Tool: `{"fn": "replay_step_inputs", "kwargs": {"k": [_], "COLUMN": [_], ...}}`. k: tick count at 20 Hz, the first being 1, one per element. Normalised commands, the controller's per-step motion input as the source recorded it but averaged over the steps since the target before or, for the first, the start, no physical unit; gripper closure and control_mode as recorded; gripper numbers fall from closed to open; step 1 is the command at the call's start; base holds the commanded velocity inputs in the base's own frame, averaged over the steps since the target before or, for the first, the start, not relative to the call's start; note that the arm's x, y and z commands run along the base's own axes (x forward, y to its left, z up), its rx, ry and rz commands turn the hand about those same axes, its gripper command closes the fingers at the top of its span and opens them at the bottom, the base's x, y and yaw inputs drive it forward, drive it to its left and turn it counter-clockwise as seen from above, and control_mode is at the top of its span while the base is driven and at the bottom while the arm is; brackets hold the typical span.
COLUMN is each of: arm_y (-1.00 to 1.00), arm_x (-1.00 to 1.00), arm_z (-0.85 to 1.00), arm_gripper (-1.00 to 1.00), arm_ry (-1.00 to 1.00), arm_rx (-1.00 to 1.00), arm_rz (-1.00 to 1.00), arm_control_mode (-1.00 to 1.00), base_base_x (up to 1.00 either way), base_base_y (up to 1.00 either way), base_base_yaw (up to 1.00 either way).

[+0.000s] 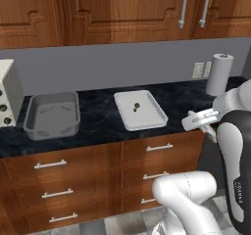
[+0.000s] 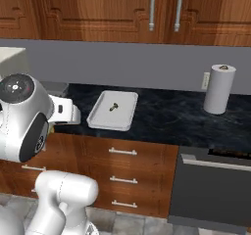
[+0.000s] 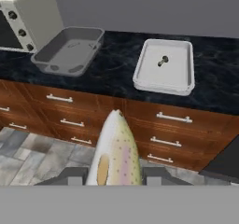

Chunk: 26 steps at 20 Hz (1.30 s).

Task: Place one mushroom and one fish in each tupperware on the nearby counter, to pack two identical lunches.

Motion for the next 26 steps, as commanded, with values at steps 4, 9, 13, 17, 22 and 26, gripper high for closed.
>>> {"fn": "replay_step_inputs", "kwargs": {"k": [4, 9, 13, 17, 22, 26], "arm_y": [0.0, 0.0, 0.0, 0.0, 0.0, 0.0], "arm_x": [0.0, 0.0, 0.0, 0.0, 0.02, 0.44], "arm_z": [0.0, 0.0, 0.0, 0.0, -0.95, -0.59], "arm_gripper": [1.0, 1.0, 1.0, 1.0, 1.0, 1.0], "arm_ry": [0.0, 0.0, 0.0, 0.0, 0.0, 0.02], "arm_rx": [0.0, 0.0, 0.0, 0.0, -0.02, 0.0], "arm_rz": [0.0, 0.0, 0.0, 0.0, -0.18, -0.16], "arm_control_mode": [1.0, 1.0, 1.0, 1.0, -1.0, -1.0], "base_base_x": [0.65, 0.71, 0.69, 0.25, 0.0, 0.0], "base_base_y": [-0.53, 0.05, 0.09, 0.0, 0.0, 0.0], "base_base_yaw": [-0.02, -0.02, -0.08, -0.16, 0.0, 0.0]}}
